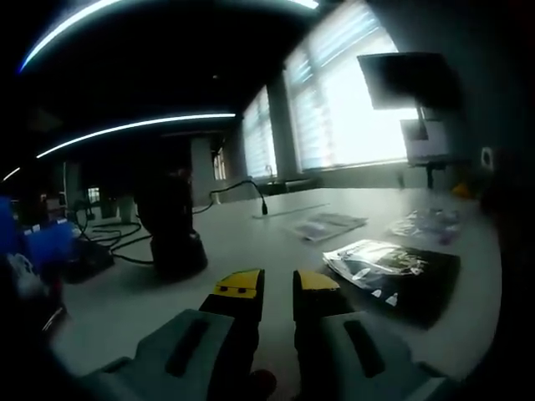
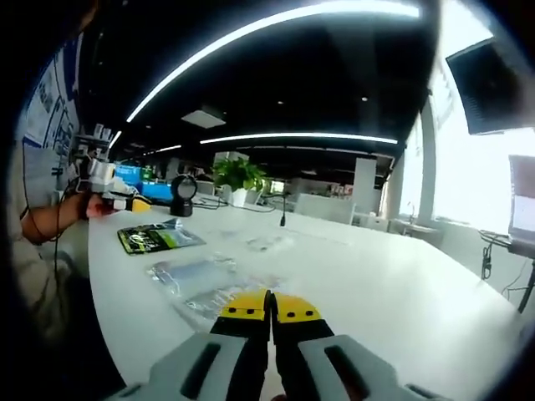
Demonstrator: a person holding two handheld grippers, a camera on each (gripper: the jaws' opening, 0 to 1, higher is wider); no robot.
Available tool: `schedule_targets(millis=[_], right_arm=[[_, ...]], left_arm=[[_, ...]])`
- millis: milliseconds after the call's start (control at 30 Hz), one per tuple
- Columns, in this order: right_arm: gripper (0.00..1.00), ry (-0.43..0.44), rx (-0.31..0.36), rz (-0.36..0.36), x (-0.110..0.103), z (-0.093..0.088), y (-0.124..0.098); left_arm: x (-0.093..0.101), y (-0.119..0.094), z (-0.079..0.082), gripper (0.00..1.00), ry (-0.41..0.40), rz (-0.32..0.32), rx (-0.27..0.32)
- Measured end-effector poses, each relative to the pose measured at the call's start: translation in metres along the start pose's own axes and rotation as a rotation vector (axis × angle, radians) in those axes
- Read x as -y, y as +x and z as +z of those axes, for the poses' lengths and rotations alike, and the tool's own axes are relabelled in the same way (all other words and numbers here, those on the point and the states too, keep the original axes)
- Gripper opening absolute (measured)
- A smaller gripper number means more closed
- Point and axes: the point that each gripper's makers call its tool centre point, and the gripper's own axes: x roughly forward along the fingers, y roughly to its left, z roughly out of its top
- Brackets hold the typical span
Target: Clip sheet goods on table flip sheet goods clip sheet goods scan sheet goods put sheet goods back to table
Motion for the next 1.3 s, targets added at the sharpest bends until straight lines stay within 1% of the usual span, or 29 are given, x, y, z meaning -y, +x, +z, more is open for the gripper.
schedule_targets(millis=[67,300,400,533,800,1000,1133,1200,1300], right_arm=[[0.00,-0.008,-0.016,-0.002,0.000,-0.002,0.002],[0.00,-0.033,-0.037,-0.022,0.001,0.002,0.007],[0.00,-0.055,-0.034,-0.047,0.006,0.009,0.010],[0.00,-0.051,-0.030,-0.068,0.011,0.016,0.015],[0.00,-0.085,-0.054,-0.074,0.013,0.022,0.027],[0.02,-0.121,-0.089,-0.067,0.012,0.023,0.034],[0.02,-0.130,-0.111,-0.059,0.012,0.022,0.039],[0.03,-0.137,-0.122,-0.058,0.012,0.022,0.041],[0.04,-0.127,-0.126,-0.053,0.014,0.025,0.043]], left_arm=[[-0.001,0.001,-0.001,0.06,0.003,0.000,0.001],[-0.001,-0.001,0.000,0.06,0.007,0.001,0.003],[-0.001,-0.001,0.001,0.06,0.009,0.001,0.005],[0.001,-0.006,0.002,0.06,0.012,0.004,0.006],[0.005,-0.010,0.003,0.06,0.017,0.005,0.010],[0.007,-0.013,0.004,0.06,0.015,0.004,0.015],[0.009,-0.014,0.005,0.06,0.018,0.003,0.019],[0.011,-0.014,0.004,0.06,0.020,-0.003,0.011],[0.014,-0.015,0.004,0.06,0.029,-0.013,0.010]])
